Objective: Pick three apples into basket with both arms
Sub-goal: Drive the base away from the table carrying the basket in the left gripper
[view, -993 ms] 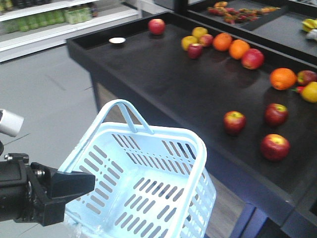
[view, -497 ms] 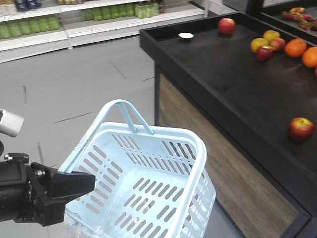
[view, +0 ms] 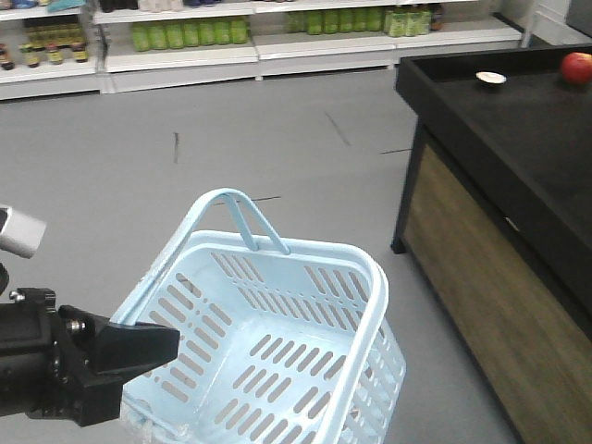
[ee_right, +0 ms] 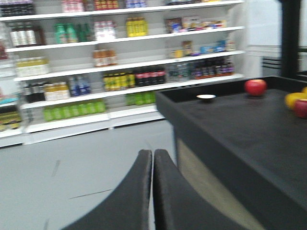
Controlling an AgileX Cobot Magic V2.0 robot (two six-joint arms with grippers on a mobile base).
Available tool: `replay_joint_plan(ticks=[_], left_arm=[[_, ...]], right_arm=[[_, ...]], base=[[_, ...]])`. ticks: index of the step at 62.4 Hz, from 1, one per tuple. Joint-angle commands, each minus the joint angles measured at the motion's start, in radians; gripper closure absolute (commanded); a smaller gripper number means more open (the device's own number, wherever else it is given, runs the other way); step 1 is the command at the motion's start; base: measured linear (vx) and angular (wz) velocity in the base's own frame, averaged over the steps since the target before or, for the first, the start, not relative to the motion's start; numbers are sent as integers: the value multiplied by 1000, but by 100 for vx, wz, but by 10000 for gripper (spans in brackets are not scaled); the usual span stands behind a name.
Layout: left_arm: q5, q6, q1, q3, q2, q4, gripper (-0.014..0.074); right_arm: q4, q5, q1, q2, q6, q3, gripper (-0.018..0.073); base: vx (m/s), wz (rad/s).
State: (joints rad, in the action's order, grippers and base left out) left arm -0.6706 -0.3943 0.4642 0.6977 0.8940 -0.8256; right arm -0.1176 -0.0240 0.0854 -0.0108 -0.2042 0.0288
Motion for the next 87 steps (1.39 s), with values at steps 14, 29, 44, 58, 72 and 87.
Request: replay_joint_plan(ticks=[14,29,44,58,72,87], left_arm=[[48,-1,5,32,-15,-56,603],[44,-1,5,32,-15,-56,603],[44,-1,5,32,-15,-56,603],[44,-1,5,32,-15,-56,603],[44,-1,5,32,-15,-56,603],[44,-1,5,32,-15,-56,603]], right_arm=[[-6,70,6,-10,11,13,564],[-6,70,6,-10,11,13,564],[-6,70,6,-10,11,13,564],[-6,70,6,-10,11,13,564],[-6,70,6,-10,11,13,564],[-6,70,6,-10,11,13,564]], base=[[6,72],[11,61],[15,43],[18,30],[22,14],[25,-2]])
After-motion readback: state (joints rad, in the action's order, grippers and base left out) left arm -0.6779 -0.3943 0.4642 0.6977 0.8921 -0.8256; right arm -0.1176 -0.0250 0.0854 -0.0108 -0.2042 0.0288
